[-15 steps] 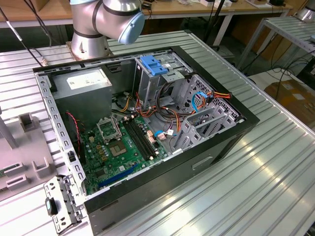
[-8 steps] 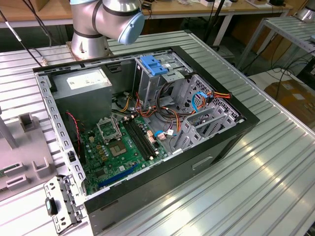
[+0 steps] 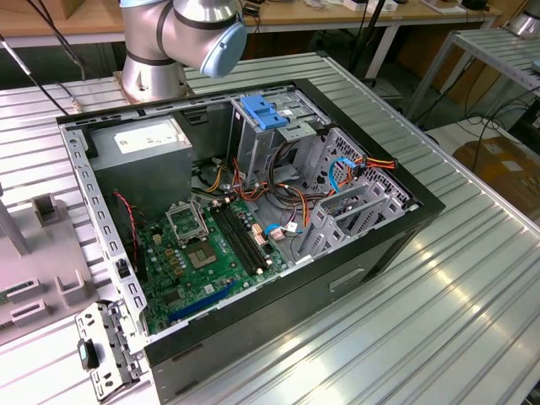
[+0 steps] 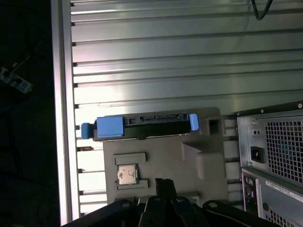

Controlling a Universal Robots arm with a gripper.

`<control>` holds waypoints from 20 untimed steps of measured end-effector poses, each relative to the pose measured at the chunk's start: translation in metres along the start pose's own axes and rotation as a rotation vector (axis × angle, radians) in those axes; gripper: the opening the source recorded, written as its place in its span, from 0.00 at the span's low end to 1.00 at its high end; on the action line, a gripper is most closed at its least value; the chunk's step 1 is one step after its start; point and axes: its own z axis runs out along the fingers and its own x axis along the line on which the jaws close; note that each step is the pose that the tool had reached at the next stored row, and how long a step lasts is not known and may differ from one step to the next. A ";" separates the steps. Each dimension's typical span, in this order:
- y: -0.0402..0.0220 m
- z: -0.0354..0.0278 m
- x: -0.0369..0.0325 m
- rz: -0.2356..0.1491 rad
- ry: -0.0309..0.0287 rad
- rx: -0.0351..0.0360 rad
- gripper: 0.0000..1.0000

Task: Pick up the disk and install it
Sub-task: 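Reach for the disk, then pick up the disk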

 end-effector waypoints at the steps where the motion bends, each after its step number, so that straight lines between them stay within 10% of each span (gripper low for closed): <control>1: 0.0000 0.0001 0.0000 0.000 -0.0001 0.0000 0.11; 20: 0.0000 0.0003 0.0000 -0.082 0.0035 -0.0020 0.11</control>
